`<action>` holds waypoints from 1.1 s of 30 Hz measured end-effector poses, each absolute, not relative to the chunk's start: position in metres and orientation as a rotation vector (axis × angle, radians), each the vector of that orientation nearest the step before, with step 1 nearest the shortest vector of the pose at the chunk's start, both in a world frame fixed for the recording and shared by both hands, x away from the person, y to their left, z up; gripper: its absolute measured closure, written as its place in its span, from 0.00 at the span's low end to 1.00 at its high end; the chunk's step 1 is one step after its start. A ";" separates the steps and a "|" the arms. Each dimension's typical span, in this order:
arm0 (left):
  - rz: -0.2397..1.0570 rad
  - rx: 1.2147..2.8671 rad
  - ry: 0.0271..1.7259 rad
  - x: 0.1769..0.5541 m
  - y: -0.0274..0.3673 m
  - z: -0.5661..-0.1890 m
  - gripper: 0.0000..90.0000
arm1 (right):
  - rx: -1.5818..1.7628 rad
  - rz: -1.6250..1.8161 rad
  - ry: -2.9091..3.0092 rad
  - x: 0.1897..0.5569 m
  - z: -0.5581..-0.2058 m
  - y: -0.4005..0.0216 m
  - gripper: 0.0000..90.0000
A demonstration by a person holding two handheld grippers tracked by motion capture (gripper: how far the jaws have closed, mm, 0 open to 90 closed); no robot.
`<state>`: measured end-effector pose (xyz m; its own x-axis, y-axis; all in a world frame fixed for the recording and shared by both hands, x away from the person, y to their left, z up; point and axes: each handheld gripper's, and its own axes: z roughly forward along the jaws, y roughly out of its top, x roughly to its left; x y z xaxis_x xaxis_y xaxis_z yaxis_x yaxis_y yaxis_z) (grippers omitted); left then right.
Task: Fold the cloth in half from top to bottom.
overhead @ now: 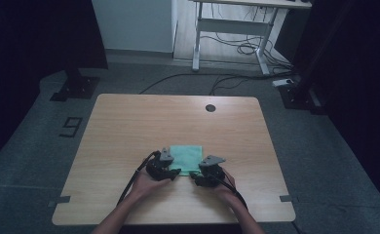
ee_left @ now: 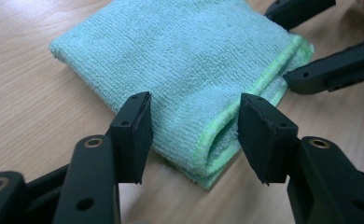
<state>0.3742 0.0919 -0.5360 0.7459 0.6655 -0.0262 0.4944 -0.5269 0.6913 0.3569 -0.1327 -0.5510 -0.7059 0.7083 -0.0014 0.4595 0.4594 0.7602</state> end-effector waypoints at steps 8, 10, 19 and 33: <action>0.328 2.228 0.898 0.401 0.090 -0.537 0.51 | 1.035 1.102 2.350 0.378 -0.552 -0.130 0.54; 0.328 2.223 0.903 0.410 0.089 -0.538 0.51 | 1.054 1.100 2.341 0.385 -0.552 -0.130 0.54; 0.300 2.175 0.913 0.418 0.094 -0.530 0.47 | 1.105 1.180 2.279 0.393 -0.548 -0.141 0.51; 0.358 2.108 0.899 0.367 0.123 -0.504 0.45 | 1.070 1.276 2.203 0.350 -0.528 -0.173 0.42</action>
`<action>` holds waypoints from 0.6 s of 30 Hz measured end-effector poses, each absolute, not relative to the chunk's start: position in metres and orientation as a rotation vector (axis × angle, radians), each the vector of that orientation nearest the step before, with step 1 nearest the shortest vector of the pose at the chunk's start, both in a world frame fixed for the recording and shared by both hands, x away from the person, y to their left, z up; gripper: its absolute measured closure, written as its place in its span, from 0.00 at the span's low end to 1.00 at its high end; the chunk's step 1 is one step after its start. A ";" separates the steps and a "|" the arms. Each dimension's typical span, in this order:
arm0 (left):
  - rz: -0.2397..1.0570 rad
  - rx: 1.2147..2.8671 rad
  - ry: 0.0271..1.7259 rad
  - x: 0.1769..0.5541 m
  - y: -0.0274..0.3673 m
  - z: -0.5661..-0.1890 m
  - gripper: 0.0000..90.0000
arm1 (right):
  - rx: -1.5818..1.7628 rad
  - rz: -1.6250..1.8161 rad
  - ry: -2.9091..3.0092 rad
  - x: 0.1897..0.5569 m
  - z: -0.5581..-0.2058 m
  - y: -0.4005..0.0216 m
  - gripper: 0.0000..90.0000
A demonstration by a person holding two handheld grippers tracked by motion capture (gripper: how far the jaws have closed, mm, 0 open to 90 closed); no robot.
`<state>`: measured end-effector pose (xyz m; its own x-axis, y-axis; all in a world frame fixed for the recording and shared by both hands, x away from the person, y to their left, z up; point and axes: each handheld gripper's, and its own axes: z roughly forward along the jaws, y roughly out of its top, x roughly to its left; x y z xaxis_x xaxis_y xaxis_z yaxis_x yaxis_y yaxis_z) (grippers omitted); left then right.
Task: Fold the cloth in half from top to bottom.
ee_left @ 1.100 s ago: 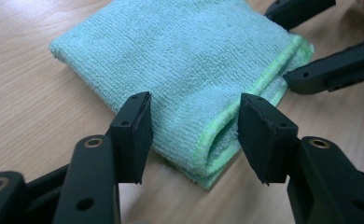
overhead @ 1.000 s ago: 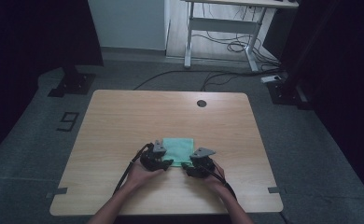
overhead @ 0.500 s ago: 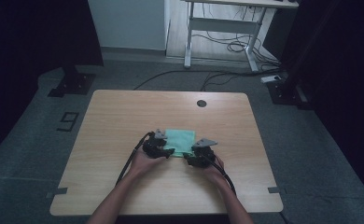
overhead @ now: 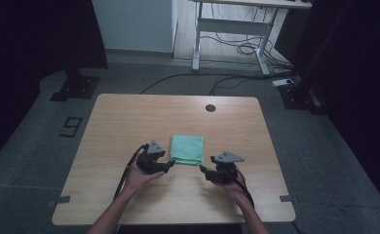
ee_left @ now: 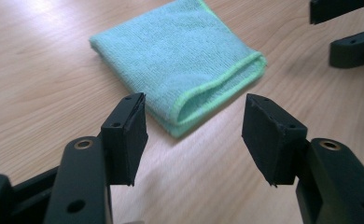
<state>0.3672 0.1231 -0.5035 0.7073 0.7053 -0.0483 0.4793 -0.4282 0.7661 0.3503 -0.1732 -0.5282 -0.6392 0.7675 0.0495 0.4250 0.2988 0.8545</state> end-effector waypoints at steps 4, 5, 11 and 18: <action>0.378 2.095 0.887 0.350 0.135 -0.498 0.44 | 1.066 1.294 2.185 0.335 -0.526 -0.186 0.41; 0.380 2.089 0.883 0.345 0.138 -0.498 0.44 | 1.066 1.298 2.180 0.331 -0.526 -0.189 0.41; 0.425 2.100 0.878 0.317 0.157 -0.503 0.44 | 1.072 1.290 2.152 0.311 -0.528 -0.210 0.40; 0.444 2.103 0.916 0.304 0.177 -0.513 0.43 | 1.121 1.241 2.146 0.294 -0.538 -0.235 0.39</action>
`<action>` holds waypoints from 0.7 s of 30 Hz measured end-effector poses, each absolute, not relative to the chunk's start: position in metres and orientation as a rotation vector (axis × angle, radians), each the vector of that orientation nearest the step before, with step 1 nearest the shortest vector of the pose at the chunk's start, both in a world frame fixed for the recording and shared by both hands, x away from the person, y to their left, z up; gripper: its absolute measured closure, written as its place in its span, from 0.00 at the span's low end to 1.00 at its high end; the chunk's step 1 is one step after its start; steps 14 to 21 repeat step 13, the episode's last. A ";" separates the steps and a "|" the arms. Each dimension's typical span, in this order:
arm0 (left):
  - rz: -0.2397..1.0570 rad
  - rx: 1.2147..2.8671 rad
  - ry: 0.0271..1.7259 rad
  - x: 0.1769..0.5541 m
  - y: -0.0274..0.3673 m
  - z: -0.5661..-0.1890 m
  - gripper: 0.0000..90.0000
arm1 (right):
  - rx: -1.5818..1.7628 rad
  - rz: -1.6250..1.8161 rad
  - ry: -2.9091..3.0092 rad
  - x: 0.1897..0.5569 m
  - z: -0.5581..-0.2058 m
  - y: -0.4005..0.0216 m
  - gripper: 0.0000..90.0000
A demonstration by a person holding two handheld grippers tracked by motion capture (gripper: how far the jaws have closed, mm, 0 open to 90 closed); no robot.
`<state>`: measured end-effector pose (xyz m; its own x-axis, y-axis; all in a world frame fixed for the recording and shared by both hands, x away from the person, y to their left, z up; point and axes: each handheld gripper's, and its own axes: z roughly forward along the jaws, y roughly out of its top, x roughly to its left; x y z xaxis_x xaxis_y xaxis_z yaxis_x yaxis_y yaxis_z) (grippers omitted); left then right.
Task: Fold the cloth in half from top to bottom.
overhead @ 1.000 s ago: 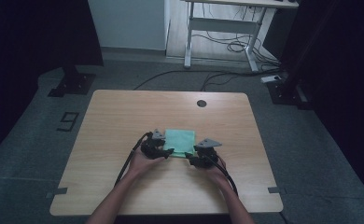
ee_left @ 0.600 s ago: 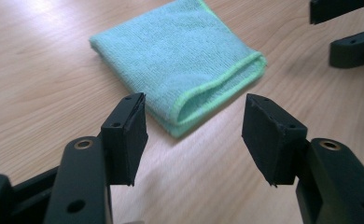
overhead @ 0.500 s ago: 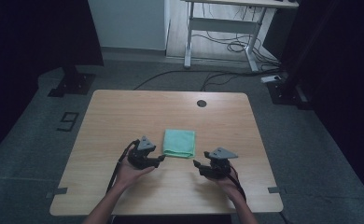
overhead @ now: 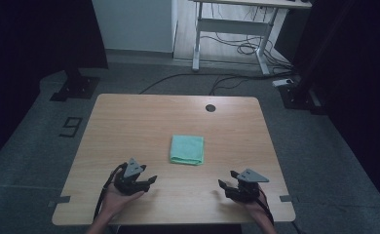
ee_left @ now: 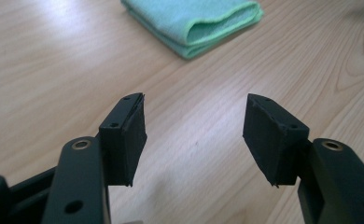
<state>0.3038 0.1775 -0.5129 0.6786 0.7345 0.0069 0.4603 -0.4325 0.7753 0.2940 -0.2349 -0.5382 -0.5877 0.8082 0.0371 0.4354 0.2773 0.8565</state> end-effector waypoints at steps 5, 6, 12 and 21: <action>0.423 2.096 0.930 0.307 0.179 -0.515 0.43 | 1.148 1.232 2.143 0.292 -0.543 -0.242 0.38; 0.421 2.096 0.931 0.308 0.179 -0.516 0.43 | 1.147 1.230 2.142 0.293 -0.543 -0.241 0.38; 0.427 2.108 0.948 0.313 0.181 -0.519 0.41 | 1.151 1.212 2.155 0.298 -0.545 -0.237 0.35; 0.431 2.104 0.953 0.314 0.181 -0.520 0.41 | 1.153 1.207 2.158 0.299 -0.545 -0.236 0.35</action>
